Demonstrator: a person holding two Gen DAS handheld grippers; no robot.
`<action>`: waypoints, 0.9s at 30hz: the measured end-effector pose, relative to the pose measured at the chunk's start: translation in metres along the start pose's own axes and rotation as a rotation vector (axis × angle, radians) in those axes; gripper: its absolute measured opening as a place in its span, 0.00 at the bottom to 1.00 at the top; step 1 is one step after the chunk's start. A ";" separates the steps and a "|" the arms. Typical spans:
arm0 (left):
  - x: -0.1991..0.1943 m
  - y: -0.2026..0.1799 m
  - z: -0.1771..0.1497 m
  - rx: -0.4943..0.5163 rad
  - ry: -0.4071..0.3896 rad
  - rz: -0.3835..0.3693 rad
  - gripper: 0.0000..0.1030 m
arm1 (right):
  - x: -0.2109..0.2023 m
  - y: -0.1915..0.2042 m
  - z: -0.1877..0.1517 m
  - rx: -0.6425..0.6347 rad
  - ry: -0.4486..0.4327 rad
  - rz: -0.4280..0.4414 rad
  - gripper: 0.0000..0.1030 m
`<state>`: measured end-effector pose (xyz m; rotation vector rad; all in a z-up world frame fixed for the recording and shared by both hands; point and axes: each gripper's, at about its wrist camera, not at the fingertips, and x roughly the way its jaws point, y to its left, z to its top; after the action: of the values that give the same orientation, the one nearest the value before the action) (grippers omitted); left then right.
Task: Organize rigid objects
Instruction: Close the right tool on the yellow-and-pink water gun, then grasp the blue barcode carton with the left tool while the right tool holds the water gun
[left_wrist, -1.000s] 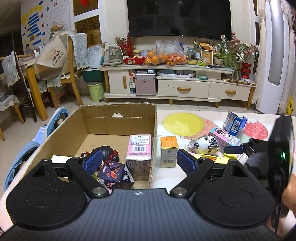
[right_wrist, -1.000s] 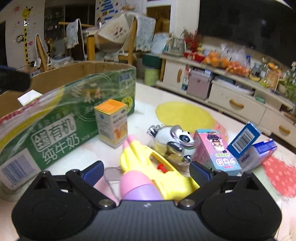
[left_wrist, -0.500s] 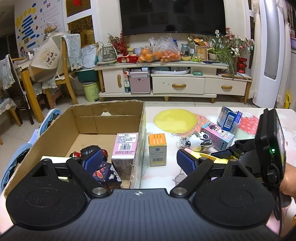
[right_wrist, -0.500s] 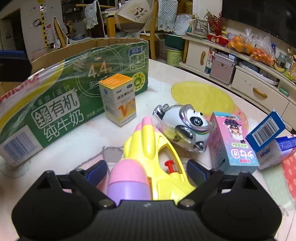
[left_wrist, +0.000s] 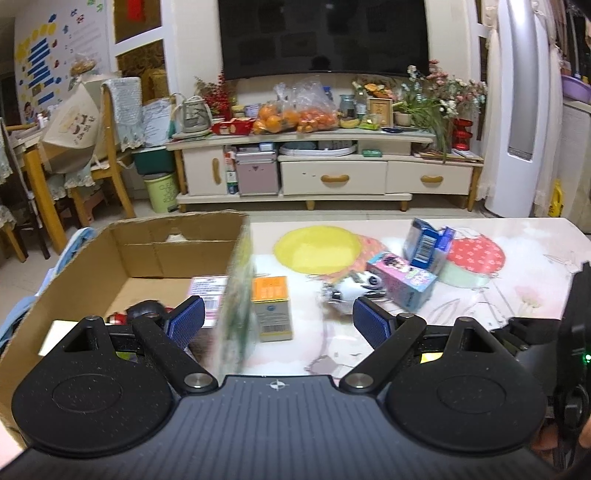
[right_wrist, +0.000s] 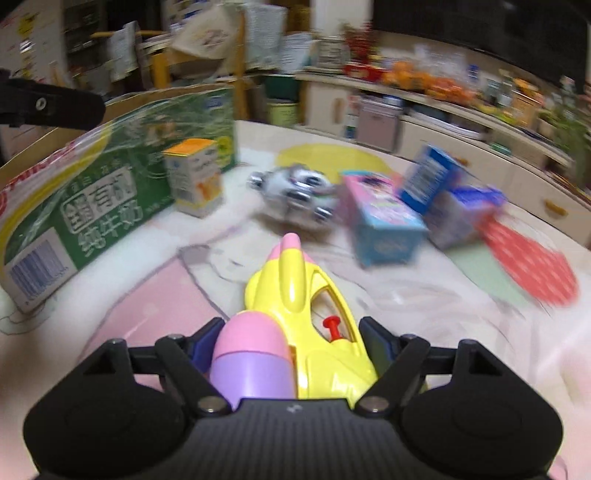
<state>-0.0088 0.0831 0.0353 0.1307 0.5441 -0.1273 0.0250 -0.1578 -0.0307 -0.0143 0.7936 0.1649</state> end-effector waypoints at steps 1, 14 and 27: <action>0.001 -0.003 0.000 0.007 -0.001 -0.010 1.00 | -0.005 -0.004 -0.005 0.029 -0.005 -0.031 0.76; 0.033 -0.074 0.002 0.124 -0.070 -0.103 1.00 | -0.027 -0.059 -0.033 0.256 -0.062 -0.296 0.76; 0.119 -0.136 0.027 0.127 -0.119 -0.101 0.97 | -0.025 -0.070 -0.033 0.277 -0.085 -0.256 0.82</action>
<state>0.0850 -0.0651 -0.0167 0.2185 0.4240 -0.2668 -0.0048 -0.2328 -0.0391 0.1510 0.7170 -0.1865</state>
